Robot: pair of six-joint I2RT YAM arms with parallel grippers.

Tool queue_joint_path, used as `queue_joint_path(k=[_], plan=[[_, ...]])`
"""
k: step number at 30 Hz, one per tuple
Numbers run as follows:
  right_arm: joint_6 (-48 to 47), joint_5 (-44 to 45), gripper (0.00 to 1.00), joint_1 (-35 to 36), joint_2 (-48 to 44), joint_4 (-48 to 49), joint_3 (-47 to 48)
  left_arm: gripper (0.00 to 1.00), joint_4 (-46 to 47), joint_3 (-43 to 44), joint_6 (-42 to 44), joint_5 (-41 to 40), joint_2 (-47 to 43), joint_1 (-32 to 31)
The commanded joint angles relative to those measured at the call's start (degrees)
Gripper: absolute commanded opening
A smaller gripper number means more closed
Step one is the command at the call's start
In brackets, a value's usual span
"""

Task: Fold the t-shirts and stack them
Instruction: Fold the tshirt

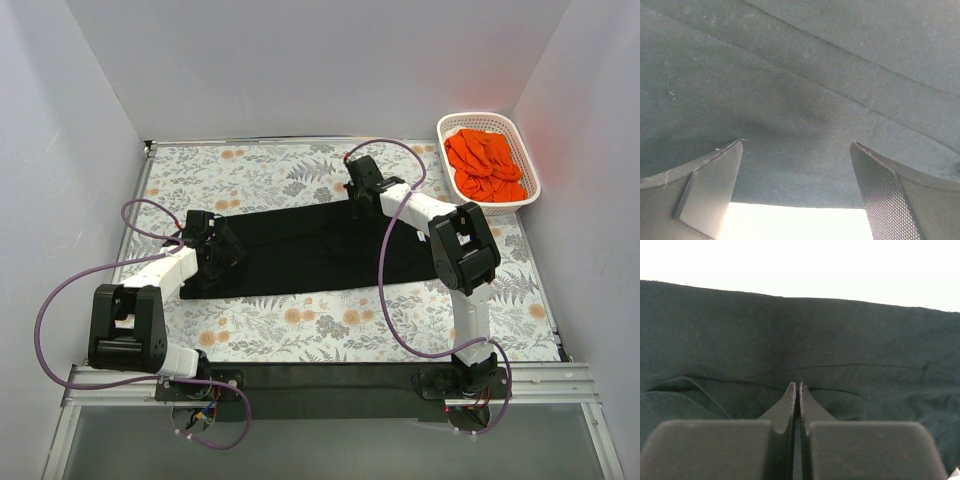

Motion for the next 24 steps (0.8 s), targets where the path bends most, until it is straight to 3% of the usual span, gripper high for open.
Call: queue_joint_path(k=[1, 12, 24], plan=[[1.4, 4.2, 0.01, 0.3, -0.2, -0.5, 3.4, 0.82, 0.3, -1.7, 0.4, -2.6, -0.2, 0.1], [10.7, 15.1, 0.01, -0.1, 0.5, -2.3, 5.6, 0.81, 0.6, -3.3, 0.2, -3.2, -0.2, 0.1], [19.1, 17.7, 0.01, -2.1, 3.2, -3.3, 8.5, 0.81, 0.7, -4.0, -0.6, -3.3, -0.6, 0.1]])
